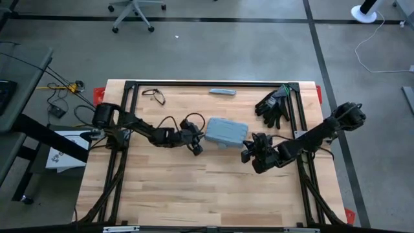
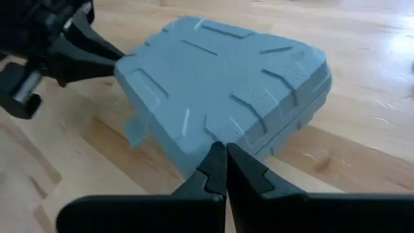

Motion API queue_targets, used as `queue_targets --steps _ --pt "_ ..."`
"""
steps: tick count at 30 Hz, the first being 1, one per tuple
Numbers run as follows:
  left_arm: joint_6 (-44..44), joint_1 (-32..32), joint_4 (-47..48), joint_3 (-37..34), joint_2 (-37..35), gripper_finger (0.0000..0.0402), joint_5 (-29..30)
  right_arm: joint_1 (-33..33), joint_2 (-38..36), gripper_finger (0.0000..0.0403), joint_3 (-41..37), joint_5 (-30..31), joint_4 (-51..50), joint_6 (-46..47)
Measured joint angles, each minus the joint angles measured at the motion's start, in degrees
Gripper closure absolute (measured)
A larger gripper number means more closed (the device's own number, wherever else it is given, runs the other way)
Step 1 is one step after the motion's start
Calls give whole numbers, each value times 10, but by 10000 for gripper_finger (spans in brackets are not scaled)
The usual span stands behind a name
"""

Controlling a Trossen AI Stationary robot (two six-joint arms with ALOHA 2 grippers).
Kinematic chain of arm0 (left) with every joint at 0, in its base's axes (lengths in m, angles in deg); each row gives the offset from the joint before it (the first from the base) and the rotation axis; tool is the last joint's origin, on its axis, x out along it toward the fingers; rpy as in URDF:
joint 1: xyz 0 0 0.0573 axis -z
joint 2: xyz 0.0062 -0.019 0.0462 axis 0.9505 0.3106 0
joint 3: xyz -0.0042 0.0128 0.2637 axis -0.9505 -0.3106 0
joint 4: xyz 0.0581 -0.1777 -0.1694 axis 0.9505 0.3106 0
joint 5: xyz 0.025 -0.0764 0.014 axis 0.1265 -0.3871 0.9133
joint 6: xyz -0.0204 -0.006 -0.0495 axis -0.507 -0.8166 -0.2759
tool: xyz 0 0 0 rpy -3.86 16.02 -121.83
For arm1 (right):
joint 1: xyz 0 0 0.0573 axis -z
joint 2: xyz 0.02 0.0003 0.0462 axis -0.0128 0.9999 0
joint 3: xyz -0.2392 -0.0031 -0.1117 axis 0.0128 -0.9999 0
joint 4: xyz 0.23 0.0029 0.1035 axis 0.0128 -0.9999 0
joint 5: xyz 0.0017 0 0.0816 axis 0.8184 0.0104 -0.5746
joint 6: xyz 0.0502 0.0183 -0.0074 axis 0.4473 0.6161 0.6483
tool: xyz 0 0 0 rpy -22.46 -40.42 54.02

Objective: Prefit tool cases

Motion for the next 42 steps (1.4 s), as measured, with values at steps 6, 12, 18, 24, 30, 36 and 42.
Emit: queue_targets --steps 6,12,18,24,30,36,42 --pt "-34 32 -9 1 32 353 -35 1 53 403 1 -26 21 30" --pt "-91 89 -20 2 62 353 15 -19 131 403 -1 -61 117 37" --pt "-121 151 -7 0 60 353 80 -62 190 403 -2 -63 235 37" --pt "10 169 -21 -2 -14 353 146 -124 182 403 -1 22 254 73" --pt "161 54 -41 16 -62 376 72 -113 189 403 -1 2 254 78" --pt "235 -100 -36 70 -40 397 -72 -76 219 403 -1 -32 293 53" --pt "258 -212 -8 142 8 400 -181 -48 239 403 0 -28 339 19"
